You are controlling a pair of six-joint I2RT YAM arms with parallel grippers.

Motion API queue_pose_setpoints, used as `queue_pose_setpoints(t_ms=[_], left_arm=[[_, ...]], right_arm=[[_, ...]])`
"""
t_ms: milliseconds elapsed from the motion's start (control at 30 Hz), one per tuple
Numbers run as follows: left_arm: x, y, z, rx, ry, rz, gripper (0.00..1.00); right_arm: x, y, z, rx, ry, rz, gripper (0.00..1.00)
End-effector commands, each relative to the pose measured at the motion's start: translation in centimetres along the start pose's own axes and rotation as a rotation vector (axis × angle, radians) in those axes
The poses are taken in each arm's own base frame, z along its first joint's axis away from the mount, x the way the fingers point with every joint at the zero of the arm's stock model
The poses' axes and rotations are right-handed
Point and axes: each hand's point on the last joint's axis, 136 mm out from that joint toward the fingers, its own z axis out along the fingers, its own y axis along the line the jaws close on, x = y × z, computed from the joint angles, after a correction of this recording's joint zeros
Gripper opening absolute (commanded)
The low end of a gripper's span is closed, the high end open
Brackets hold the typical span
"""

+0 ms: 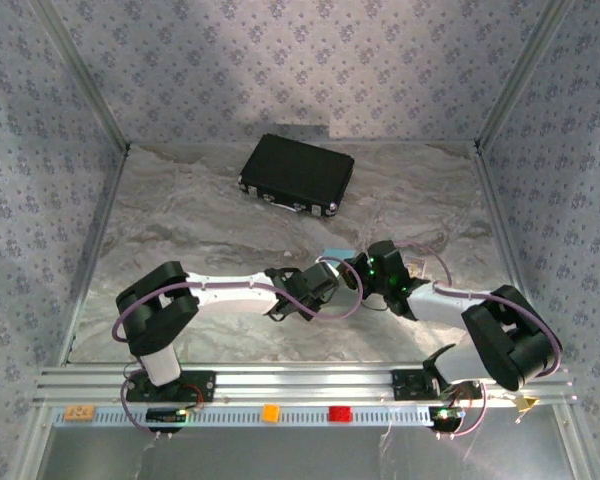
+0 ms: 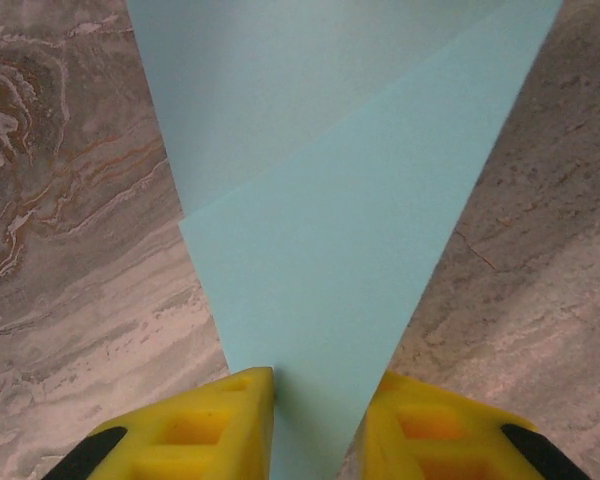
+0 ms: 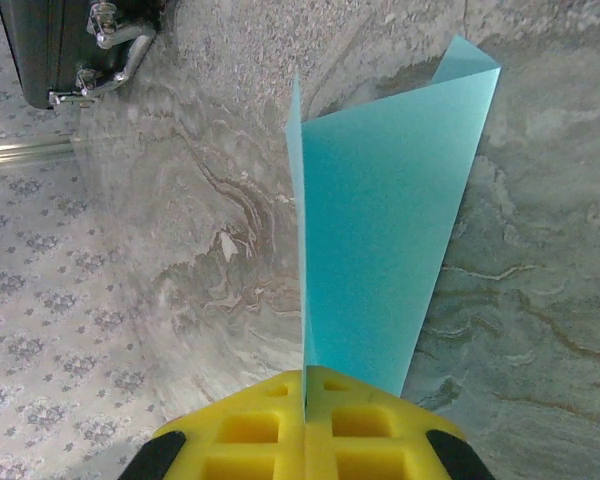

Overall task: Fold a paper plane with a square sheet of paper (pick it up from the middle)
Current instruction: Fold the wing for the fifth time at the center of the table.

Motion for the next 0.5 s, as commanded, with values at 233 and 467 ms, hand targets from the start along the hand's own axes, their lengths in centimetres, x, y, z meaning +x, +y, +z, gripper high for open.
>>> queue_pose_setpoints(t_ms=[233, 467], left_arm=[[-1.03, -0.21, -0.83, -0.002, -0.032, 0.012, 0.14], [-0.66, -0.24, -0.52, -0.003, -0.019, -0.001, 0.04]], right_arm=[[-0.18, 0.53, 0.16, -0.011, 0.004, 0.014, 0.05], [-0.31, 0.09, -0.56, 0.006, -0.012, -0.013, 0.11]])
